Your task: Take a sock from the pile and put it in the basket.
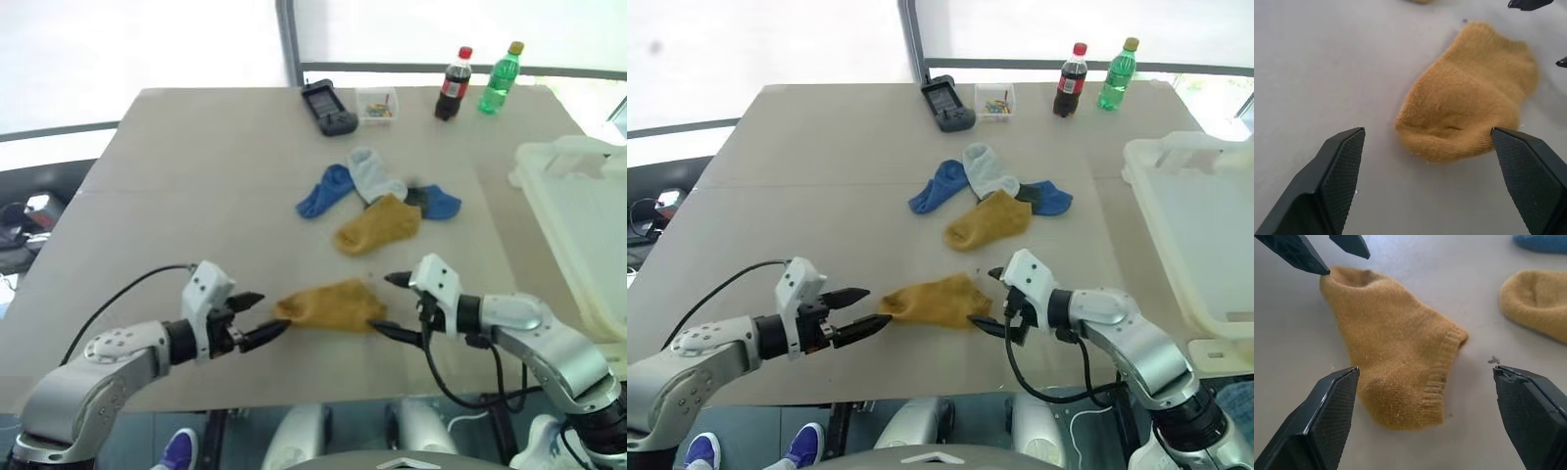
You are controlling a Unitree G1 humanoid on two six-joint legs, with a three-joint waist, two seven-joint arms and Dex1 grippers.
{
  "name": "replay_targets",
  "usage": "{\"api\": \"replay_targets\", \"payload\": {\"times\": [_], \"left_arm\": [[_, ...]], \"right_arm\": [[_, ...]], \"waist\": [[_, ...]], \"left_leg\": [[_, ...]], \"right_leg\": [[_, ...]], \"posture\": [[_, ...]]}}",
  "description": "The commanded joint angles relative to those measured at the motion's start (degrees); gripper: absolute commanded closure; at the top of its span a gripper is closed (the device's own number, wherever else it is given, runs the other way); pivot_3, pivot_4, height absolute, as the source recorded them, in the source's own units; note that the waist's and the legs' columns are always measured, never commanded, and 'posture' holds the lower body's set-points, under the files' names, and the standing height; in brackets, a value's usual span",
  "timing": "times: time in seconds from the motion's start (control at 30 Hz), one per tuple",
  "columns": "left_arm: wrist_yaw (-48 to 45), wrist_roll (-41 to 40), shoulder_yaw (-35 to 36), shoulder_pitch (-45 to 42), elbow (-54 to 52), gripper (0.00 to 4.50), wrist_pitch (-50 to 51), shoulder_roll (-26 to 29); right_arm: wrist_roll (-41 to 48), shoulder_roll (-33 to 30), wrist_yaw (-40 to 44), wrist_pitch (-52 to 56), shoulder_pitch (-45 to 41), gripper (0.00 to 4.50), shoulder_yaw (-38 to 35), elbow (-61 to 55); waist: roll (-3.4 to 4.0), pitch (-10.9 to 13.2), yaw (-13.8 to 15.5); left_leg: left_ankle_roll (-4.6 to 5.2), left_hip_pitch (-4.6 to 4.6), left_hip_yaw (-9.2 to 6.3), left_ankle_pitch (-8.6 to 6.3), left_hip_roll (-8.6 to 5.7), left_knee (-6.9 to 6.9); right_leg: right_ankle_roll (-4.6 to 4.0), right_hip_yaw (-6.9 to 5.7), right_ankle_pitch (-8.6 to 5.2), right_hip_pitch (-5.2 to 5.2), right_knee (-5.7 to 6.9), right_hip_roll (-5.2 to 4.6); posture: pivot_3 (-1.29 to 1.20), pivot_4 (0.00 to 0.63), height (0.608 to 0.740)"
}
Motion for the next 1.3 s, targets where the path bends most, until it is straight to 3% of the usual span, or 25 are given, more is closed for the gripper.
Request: {"api": "replay_targets", "payload": {"times": [0.03,0.17,0.23,0.37,0.53,0.87,1.3], "left_arm": [[2.11,1.97,-2.37,-0.88,-0.32,0.04,-0.23,-1.41],[4.22,3.64,-4.56,-1.68,-0.62,0.00,-0.34,-3.41],[4.50,3.98,-4.99,-1.79,-0.63,0.88,-0.46,-3.81],[3.69,4.43,-5.44,-1.79,-0.75,2.46,-0.63,-3.47],[2.16,3.05,-5.90,-2.94,-1.51,4.45,0.22,-3.18],[0.40,2.43,-14.74,-13.49,-0.33,4.45,4.85,-4.96],[0.02,4.30,-22.97,-20.87,2.21,4.45,7.16,-8.11]], "right_arm": [[-2.47,0.34,0.50,-3.18,-0.24,0.26,1.12,1.09],[-5.64,1.09,0.07,-5.65,0.53,1.77,2.88,3.34],[-6.52,1.46,0.05,-6.41,0.79,2.94,3.10,3.92],[-7.19,1.71,-0.08,-6.96,1.53,4.49,2.18,4.10],[-5.98,0.07,0.80,-6.41,2.47,4.50,-1.59,2.88],[-5.21,-8.84,6.55,-10.47,6.61,4.50,-9.20,3.75],[-6.51,-11.87,8.51,-13.59,7.81,4.50,-12.32,7.78]], "waist": [[0.00,0.00,-0.05],[0.01,-0.02,0.04],[0.02,-0.03,0.01],[0.02,-0.04,-0.03],[0.02,-0.03,0.05],[0.02,-0.03,0.10],[0.00,-0.02,0.04]], "left_leg": [[0.00,-0.01,0.00,0.00,0.00,0.00],[-0.01,0.00,-0.01,0.00,-0.01,0.00],[-0.02,0.01,-0.02,0.01,-0.01,0.00],[-0.02,0.01,-0.01,0.01,-0.02,0.00],[-0.02,0.00,-0.02,0.01,-0.03,0.00],[-0.01,-0.02,-0.03,0.02,-0.06,0.00],[-0.01,-0.02,-0.02,0.02,-0.06,0.02]], "right_leg": [[0.00,0.01,0.00,0.00,0.00,0.00],[0.00,-0.02,0.00,0.00,0.00,-0.01],[0.00,0.00,0.00,0.00,0.02,-0.01],[0.00,0.00,0.00,0.01,0.01,-0.01],[0.00,-0.01,0.00,0.01,-0.01,-0.02],[0.00,-0.01,0.00,0.05,0.00,-0.04],[0.01,0.00,0.00,0.07,0.00,-0.02]], "posture": [[0.00,0.150,0.740],[0.00,0.150,0.740],[0.00,0.150,0.740],[0.00,0.150,0.740],[0.00,0.150,0.740],[0.00,0.150,0.740],[0.00,0.150,0.740]]}}
